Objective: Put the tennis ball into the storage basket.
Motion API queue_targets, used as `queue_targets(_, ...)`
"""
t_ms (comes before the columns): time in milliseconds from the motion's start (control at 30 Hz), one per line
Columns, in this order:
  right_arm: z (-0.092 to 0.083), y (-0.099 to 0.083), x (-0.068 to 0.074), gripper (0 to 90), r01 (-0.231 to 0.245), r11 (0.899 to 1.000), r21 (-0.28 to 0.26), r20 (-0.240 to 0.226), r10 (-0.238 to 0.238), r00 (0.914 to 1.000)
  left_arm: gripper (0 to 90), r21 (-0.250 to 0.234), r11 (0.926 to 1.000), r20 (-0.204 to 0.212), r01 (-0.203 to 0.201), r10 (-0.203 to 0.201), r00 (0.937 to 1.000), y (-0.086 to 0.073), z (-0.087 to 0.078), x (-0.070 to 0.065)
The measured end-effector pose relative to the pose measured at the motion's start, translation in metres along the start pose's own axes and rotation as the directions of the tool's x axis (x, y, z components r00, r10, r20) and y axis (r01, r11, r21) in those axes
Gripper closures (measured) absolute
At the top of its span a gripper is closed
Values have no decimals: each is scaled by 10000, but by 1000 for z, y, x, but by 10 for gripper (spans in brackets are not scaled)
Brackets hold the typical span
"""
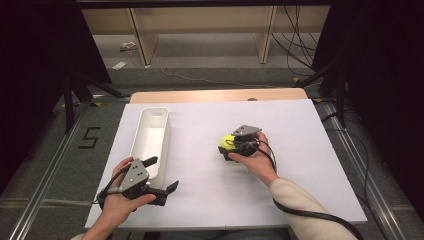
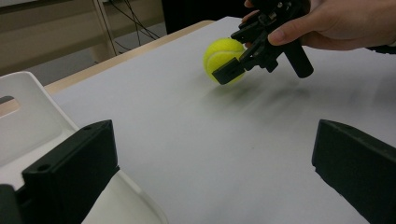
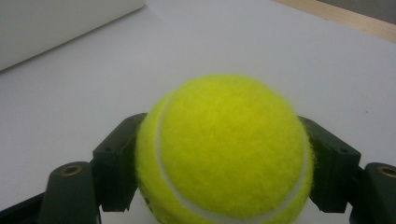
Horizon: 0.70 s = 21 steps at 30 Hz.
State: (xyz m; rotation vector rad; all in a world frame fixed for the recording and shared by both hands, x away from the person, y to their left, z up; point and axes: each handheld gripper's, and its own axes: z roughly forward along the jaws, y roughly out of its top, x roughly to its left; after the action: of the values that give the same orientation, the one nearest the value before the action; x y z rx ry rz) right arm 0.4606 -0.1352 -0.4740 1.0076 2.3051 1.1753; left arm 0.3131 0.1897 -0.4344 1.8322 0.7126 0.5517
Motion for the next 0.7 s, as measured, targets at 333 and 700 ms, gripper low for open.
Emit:
queue_targets(333, -1, 2, 0, 257, 22, 9999, -102, -2, -23, 10000, 0, -13, 10000, -1, -20, 20, 10000, 0, 0, 0)
queue_targets(700, -4, 4, 1, 257, 8, 9997, -241, -7, -8, 10000, 0, -65, 10000, -9, -31, 31, 10000, 1, -1, 0)
